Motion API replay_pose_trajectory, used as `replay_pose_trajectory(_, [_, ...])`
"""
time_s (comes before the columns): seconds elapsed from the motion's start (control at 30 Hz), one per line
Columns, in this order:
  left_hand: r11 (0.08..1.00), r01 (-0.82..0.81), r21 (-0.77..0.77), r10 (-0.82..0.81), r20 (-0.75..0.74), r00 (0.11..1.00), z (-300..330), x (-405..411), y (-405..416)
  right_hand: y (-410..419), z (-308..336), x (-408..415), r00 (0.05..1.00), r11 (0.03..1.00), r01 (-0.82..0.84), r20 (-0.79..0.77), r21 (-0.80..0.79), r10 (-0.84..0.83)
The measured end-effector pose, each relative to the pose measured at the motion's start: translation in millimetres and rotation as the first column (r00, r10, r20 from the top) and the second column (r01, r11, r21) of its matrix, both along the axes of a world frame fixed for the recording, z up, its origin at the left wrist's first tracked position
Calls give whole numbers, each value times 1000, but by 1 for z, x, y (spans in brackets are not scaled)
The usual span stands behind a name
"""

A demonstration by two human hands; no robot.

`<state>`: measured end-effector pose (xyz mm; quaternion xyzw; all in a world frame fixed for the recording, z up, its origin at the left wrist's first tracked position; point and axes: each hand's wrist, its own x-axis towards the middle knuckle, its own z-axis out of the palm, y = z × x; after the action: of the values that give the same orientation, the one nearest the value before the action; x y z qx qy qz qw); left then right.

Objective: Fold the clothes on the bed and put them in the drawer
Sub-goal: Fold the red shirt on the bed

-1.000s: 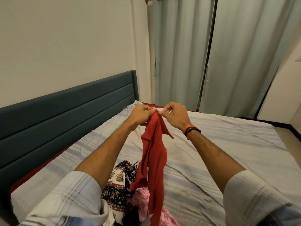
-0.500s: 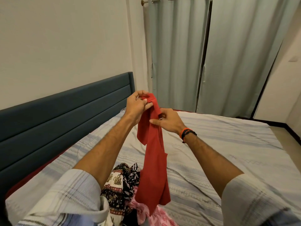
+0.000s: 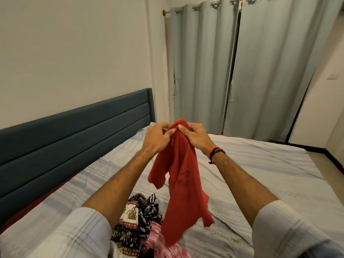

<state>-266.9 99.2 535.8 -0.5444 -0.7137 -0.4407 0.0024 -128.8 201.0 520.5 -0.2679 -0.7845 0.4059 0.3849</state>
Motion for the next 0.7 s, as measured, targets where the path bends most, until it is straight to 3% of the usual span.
replay_pose_trajectory(0.1, [998, 55, 37, -61, 192, 979, 4, 2, 1, 3, -4, 6, 1000, 1000, -14, 2, -12, 14])
replay_pose_trajectory(0.17, [994, 89, 64, -102, 222, 970, 4, 2, 3, 5, -9, 12, 997, 999, -35, 61, -21, 36])
replay_pose_trajectory(0.27, [988, 118, 102, -135, 179, 975, 8, 4, 2, 2, -18, 24, 976, 980, -125, 156, -156, 149])
replay_pose_trajectory(0.33, [987, 102, 125, -120, 141, 983, 10, 3, 5, 1, -25, 31, 928, 980, -146, 325, -136, 183])
replay_pose_trajectory(0.4, [984, 81, 161, -100, 111, 989, 13, 1, 4, 1, -36, 36, 814, 990, -128, 564, -53, 135])
replay_pose_trajectory(0.47, [979, 44, 197, -63, 92, 994, 19, -2, 2, 3, -46, 39, 704, 995, -90, 703, -44, 95])
replay_pose_trajectory(0.7, [948, -193, 255, 173, 102, 980, 18, -22, -8, 16, -52, 42, 693, 991, 86, 720, -101, 13])
